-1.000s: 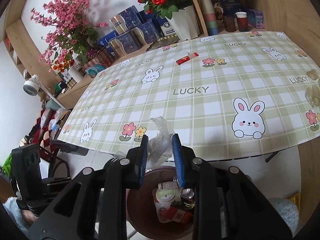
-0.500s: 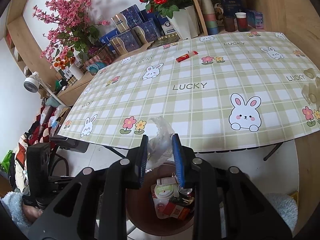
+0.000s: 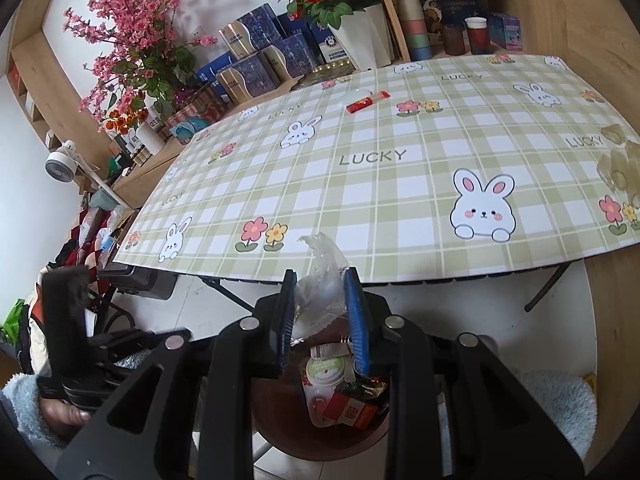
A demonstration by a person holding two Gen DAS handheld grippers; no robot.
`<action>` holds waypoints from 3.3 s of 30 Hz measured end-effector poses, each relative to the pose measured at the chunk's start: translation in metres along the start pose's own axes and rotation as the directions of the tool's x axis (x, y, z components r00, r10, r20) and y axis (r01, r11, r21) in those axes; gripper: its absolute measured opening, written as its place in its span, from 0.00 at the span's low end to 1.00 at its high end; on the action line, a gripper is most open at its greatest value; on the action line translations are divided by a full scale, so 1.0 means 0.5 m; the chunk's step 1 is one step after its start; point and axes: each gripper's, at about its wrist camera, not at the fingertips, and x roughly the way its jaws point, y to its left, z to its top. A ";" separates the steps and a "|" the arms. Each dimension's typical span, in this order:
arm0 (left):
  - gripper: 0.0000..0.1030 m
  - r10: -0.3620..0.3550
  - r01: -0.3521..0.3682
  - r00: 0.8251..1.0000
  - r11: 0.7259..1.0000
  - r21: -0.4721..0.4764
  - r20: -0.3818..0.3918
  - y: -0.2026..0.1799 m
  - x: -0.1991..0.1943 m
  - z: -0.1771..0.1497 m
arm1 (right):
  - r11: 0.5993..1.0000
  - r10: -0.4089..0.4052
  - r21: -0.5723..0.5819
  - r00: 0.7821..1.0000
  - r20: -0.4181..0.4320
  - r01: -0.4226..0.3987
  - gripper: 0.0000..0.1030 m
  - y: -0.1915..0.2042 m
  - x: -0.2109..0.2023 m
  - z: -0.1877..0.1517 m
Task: Collect trash
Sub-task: 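Carry the knife over the bin and open the left gripper while the right gripper carries the bag, then open the right gripper to drop the clear plastic bag into the bin, then move the right gripper toward the red tube on the table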
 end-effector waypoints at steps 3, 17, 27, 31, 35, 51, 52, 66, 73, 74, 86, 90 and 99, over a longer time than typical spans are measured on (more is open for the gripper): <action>0.85 0.074 -0.073 0.995 0.997 -0.027 0.067 0.007 -0.028 0.001 | 1.000 0.003 0.001 1.000 -0.015 -0.003 0.27 0.003 0.008 -0.007; 0.90 0.217 -0.198 0.965 0.971 -0.131 0.147 0.039 -0.078 -0.012 | 0.999 0.020 -0.029 0.990 -0.139 -0.024 0.32 0.044 0.066 -0.050; 0.90 0.225 -0.207 0.965 0.969 -0.137 0.137 0.043 -0.073 -0.015 | 0.998 0.046 -0.025 0.988 -0.148 -0.050 0.73 0.047 0.070 -0.051; 0.90 0.233 -0.213 0.962 0.967 -0.143 0.143 0.042 -0.073 -0.015 | 0.999 0.027 -0.025 0.990 -0.137 -0.030 0.87 0.043 0.070 -0.049; 0.90 0.257 -0.233 0.948 0.962 -0.143 0.189 0.038 -0.091 -0.011 | 1.000 -0.010 -0.030 0.993 -0.120 0.007 0.90 0.035 0.066 -0.041; 0.90 0.220 -0.184 0.941 0.970 -0.156 0.259 0.061 -0.108 0.023 | 0.994 -0.108 0.020 0.994 -0.027 0.108 0.94 -0.047 0.045 0.050; 0.90 0.221 -0.184 0.940 0.970 -0.158 0.259 0.063 -0.107 0.027 | 0.993 -0.115 0.019 0.993 -0.025 0.115 0.94 -0.050 0.045 0.055; 0.90 0.265 -0.223 0.919 0.960 -0.170 0.291 0.150 -0.064 0.218 | 0.988 -0.154 0.031 0.988 -0.010 0.154 0.94 -0.120 0.163 0.241; 0.90 0.279 -0.237 0.896 0.959 -0.159 0.345 0.193 -0.024 0.374 | 0.972 -0.214 0.091 0.976 -0.033 0.216 0.94 -0.152 0.350 0.402; 0.90 0.276 -0.235 0.895 0.960 -0.155 0.352 0.199 -0.018 0.392 | 0.968 -0.226 0.101 0.973 -0.042 0.229 0.94 -0.156 0.384 0.424; 0.90 0.266 -0.221 0.907 0.961 -0.169 0.327 0.255 0.054 0.469 | 0.930 -0.362 0.042 0.930 -0.067 0.365 0.93 -0.126 0.598 0.560; 0.90 0.256 -0.210 0.914 0.962 -0.172 0.316 0.262 0.067 0.468 | 0.926 -0.376 0.002 0.922 -0.090 0.378 0.93 -0.132 0.613 0.561; 0.90 0.239 -0.201 0.920 0.968 -0.151 0.310 0.248 0.094 0.486 | 0.935 -0.354 -0.011 0.929 -0.109 0.355 0.94 -0.162 0.615 0.568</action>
